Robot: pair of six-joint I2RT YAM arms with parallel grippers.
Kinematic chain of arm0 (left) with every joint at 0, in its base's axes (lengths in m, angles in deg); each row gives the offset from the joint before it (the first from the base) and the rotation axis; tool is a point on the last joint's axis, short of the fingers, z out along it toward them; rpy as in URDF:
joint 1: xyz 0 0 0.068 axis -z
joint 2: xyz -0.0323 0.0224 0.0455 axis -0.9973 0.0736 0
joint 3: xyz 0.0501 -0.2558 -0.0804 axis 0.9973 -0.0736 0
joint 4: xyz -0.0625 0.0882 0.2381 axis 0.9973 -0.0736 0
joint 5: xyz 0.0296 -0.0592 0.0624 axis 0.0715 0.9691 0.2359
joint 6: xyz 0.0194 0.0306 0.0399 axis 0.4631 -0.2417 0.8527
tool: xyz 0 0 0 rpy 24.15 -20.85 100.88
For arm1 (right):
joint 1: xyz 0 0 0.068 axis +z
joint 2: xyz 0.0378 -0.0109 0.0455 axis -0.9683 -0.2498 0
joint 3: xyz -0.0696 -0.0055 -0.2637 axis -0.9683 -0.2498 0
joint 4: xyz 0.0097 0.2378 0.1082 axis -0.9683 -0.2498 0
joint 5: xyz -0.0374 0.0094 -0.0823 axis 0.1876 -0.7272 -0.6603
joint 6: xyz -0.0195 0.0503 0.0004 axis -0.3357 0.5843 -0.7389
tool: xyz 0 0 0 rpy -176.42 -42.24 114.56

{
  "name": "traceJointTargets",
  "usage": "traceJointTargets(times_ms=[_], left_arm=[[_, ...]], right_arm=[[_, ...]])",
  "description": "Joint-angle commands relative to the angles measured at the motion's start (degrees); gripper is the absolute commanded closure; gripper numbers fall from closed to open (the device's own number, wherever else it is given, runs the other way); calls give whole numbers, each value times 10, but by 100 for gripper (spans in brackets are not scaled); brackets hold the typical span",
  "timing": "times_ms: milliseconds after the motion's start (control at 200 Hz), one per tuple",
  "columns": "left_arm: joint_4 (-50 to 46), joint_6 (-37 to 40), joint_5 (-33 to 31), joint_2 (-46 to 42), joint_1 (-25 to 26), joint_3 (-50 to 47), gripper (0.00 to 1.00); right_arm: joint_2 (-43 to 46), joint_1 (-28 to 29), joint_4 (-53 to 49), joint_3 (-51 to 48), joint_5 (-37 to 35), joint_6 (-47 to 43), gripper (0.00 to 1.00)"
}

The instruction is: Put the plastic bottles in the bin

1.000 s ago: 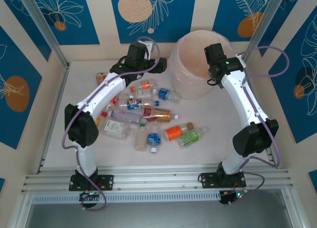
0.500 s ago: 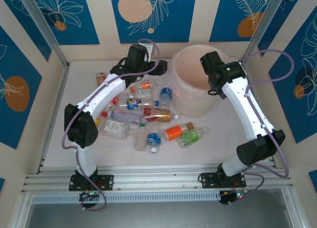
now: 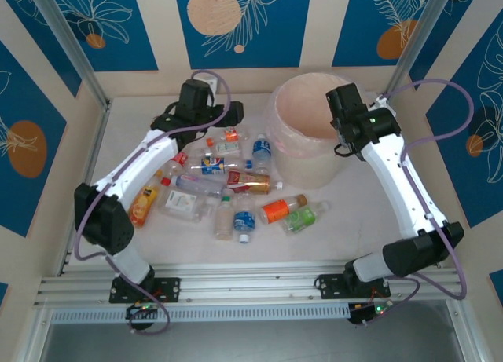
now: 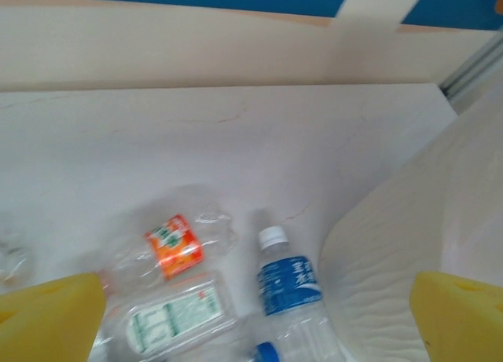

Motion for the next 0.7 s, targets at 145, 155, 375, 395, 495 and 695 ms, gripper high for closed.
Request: traceJointTargets(times_ms=[145, 155, 375, 395, 495, 695], left_arm=[[0, -51, -26, -115, -56, -135, 0], [0, -50, -27, -118, -57, -140, 1], [4, -50, -30, -161, -63, -206, 0], [6, -50, -28, -162, -63, -208, 0], [10, -45, -18, -163, -62, -205, 1], [21, -41, -9, -171, -63, -210, 1]], right_arm=[[111, 8, 54, -41, 51, -79, 1], [116, 9, 56, -45, 54, -82, 1], [187, 6, 47, -116, 50, -80, 1], [191, 4, 51, -125, 50, -82, 1], [201, -5, 90, -167, 69, -94, 1], [177, -32, 143, -198, 119, -113, 1]])
